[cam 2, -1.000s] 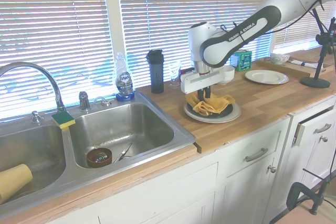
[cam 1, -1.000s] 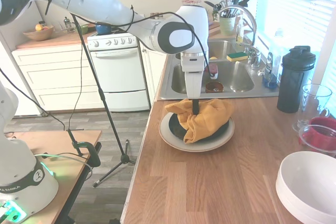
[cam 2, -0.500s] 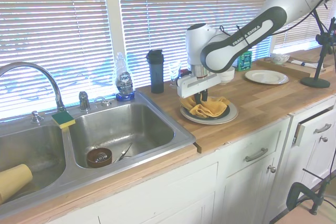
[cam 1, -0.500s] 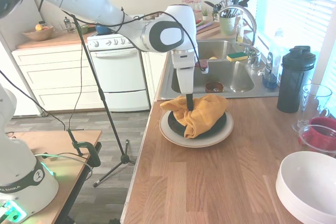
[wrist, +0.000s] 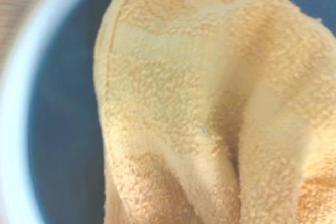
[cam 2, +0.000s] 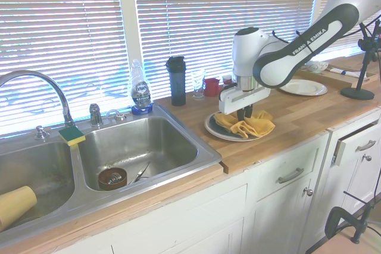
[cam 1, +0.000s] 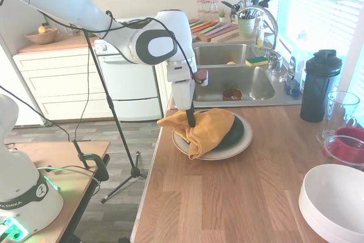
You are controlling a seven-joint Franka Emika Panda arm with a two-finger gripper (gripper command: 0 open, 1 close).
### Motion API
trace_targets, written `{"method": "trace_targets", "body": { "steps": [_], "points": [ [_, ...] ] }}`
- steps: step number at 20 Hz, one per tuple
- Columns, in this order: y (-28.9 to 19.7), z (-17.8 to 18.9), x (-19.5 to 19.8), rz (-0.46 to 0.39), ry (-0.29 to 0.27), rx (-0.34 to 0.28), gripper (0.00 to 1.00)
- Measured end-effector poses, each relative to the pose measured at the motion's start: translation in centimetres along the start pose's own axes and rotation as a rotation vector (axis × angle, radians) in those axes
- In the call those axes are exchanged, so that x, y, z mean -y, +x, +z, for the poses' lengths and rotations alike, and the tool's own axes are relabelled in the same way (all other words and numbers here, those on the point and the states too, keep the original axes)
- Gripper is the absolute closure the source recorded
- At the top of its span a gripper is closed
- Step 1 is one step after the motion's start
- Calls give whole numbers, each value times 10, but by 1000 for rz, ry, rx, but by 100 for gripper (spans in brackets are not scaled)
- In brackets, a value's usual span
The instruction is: Wipe the blue plate in counterclockwise motion
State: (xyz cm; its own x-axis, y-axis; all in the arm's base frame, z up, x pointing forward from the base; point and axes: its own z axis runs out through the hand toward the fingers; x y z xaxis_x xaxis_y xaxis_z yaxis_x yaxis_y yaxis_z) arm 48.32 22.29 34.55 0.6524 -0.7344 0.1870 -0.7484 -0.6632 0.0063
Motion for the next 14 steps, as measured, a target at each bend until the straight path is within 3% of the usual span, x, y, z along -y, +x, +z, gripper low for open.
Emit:
{"method": "trace_targets", "body": {
  "steps": [5,14],
  "points": [
    [35,11,1,39,-21,44,100],
    [69,14,54,67,-77,79,100]
  ]
}}
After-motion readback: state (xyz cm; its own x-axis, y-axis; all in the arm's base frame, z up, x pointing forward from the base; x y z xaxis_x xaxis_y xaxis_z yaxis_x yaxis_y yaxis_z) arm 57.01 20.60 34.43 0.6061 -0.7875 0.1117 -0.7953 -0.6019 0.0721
